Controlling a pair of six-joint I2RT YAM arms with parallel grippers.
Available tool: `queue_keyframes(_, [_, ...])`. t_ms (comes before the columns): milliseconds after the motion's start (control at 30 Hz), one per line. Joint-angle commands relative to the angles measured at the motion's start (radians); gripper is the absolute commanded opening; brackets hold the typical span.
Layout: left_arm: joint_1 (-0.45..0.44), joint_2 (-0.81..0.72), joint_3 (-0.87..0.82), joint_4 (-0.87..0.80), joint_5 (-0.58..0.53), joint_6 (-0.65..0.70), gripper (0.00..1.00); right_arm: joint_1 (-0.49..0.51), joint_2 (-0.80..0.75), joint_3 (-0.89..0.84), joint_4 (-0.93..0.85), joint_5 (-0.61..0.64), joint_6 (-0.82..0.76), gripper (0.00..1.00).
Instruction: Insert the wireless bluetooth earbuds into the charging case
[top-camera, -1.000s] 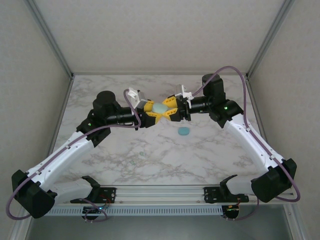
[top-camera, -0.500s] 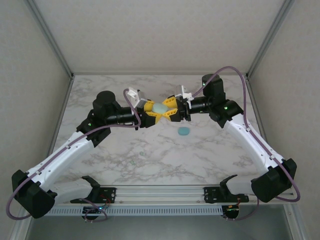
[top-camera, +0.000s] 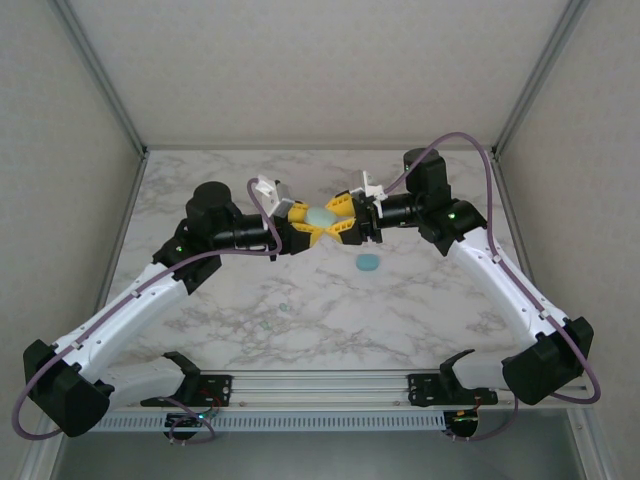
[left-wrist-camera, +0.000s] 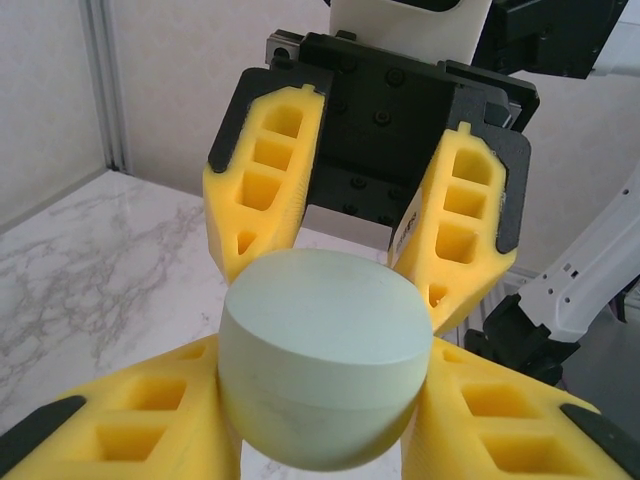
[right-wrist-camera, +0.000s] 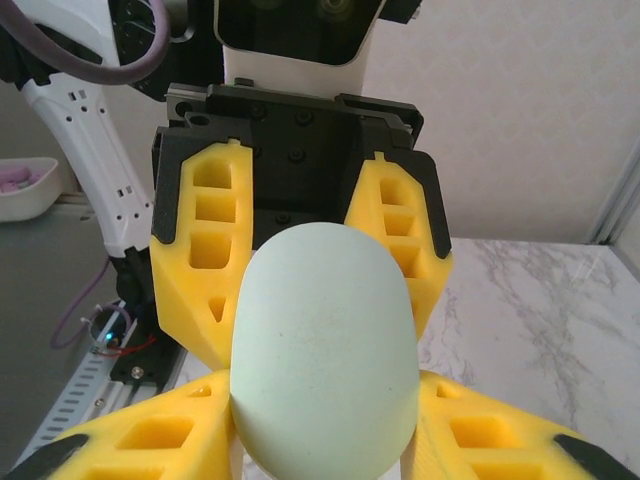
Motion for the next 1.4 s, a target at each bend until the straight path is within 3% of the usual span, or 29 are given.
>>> queue_keyframes(0, [0.002, -0.03, 0.001, 0.02, 0.021, 0.037, 0.28, -0.013, 0.006, 0.027, 0.015, 0.031, 0.085, 0.45])
queue_keyframes(367, [-0.007, -0.073, -0.063, 0.079, -0.005, 0.054, 0.22, -0.035, 0.013, 0.03, 0.073, 0.032, 0.264, 0.57])
queue_keyframes(767, [-0.015, -0.075, -0.097, 0.155, -0.031, -0.006, 0.22, -0.037, 0.025, 0.027, 0.183, 0.201, 0.45, 0.61])
queue_keyframes(1067, [-0.018, -0.077, -0.161, 0.273, -0.181, -0.098, 0.22, -0.035, 0.007, 0.051, 0.21, 0.194, 0.564, 0.69])
queue_keyframes(1133, [-0.018, -0.084, -0.194, 0.316, -0.244, -0.128, 0.22, -0.035, -0.002, 0.072, 0.193, 0.188, 0.6, 0.7])
queue_keyframes(1267, [-0.008, -0.106, -0.247, 0.377, -0.334, -0.159, 0.22, -0.034, -0.001, 0.151, 0.043, 0.293, 0.663, 0.7])
queue_keyframes(1367, [0.025, -0.132, -0.283, 0.398, -0.36, -0.194, 0.21, -0.035, 0.029, 0.201, -0.11, 0.45, 0.712, 0.59])
